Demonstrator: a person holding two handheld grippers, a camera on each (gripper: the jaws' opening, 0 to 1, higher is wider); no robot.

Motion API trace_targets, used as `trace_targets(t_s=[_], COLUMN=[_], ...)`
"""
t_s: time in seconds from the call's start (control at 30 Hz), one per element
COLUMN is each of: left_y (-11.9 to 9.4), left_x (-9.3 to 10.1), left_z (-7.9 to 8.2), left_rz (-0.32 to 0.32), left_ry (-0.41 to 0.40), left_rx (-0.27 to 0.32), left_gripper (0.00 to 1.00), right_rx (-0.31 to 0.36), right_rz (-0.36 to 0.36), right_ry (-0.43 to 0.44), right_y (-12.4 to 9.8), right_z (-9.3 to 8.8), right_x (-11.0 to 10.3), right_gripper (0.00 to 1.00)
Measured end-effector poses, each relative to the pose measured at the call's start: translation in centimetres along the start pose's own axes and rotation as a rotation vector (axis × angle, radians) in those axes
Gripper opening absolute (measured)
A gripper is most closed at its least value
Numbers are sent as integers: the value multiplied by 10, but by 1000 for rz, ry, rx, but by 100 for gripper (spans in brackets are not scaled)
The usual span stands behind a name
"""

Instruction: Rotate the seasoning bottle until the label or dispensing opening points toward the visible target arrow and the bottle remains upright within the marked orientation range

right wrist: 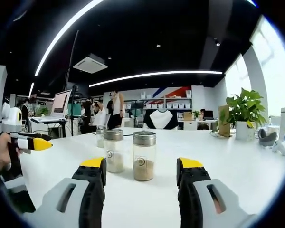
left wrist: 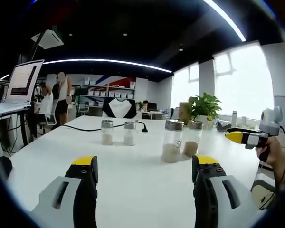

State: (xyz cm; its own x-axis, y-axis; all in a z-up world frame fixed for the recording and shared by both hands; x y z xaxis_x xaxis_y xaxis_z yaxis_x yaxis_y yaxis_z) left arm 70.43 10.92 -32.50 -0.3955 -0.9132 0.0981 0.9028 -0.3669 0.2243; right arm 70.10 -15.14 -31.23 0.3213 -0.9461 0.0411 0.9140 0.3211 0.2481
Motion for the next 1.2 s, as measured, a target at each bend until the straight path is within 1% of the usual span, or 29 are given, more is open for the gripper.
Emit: trace_targets(t_s=[0.1,0.2,0.3,0.33,0.47,0.53,0.57,0.6,0.67,0.73,0.83,0.9,0.97,1.03,1.1,1.2], left_y=[-1,-1,0,0,2,3,3,4,5,8,12,15,20,24,27,33], left_x=[-1,-1,0,0,0,2,1,1,2,4,7,7,6,6,5,3], left_z=[1,2,3,5,7,6,5,6,5,3,4,4,6,10,13,17], left_rz=[5,3,0,0,6,5,10,15,9,2,-8,-15,-20,-27,-27,-30], left_ry=[4,3,10,16,27,30,36,48,60,58,77,70,57,58,66,57], left_rx=[3,3,6,16,28,22,22,28,24,19,28,30,32,47,50,62], left_gripper=[86,86,86,86,87,88,89,91,91,93,95,96,100,100,100,100], right_rx=[-3,2,12,13,9,14,37,47,35,26,21,19,14,13,13,18], right_rz=[-3,-7,3,8,5,6,-7,-20,-28,-30,-39,-43,-38,-34,-35,-38], right_ry=[-4,-14,-5,-1,8,1,-18,-11,12,24,19,16,5,-5,-6,-8], right_y=[-5,-5,-4,-3,-4,-4,-3,-3,-5,-6,-8,-8,-7,-6,-6,-6], right_z=[0,2,3,3,2,1,2,2,0,-3,-5,-7,-9,-9,-9,-9], right_x=[-3,-4,-8,-9,-8,-7,-3,-1,3,5,7,8,8,8,8,9], right_gripper=[61,62,63,64,67,71,75,79,79,80,81,83,86,87,88,88])
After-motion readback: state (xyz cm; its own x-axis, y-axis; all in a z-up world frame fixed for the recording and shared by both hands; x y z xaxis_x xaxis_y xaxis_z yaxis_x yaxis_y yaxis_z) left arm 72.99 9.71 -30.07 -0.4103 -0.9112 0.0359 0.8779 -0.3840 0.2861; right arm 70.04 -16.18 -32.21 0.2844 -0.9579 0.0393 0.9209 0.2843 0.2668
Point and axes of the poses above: the point that each gripper's makers call its tool centre point, and the gripper's own axes: y roughly forward along the fingers, x roughly to its right, z roughly out of its top, the point moved 1 cm from there along -y, roughly backward along the fingers, and after that the axes turned 15 degrees about x, right-handed, at the moved point
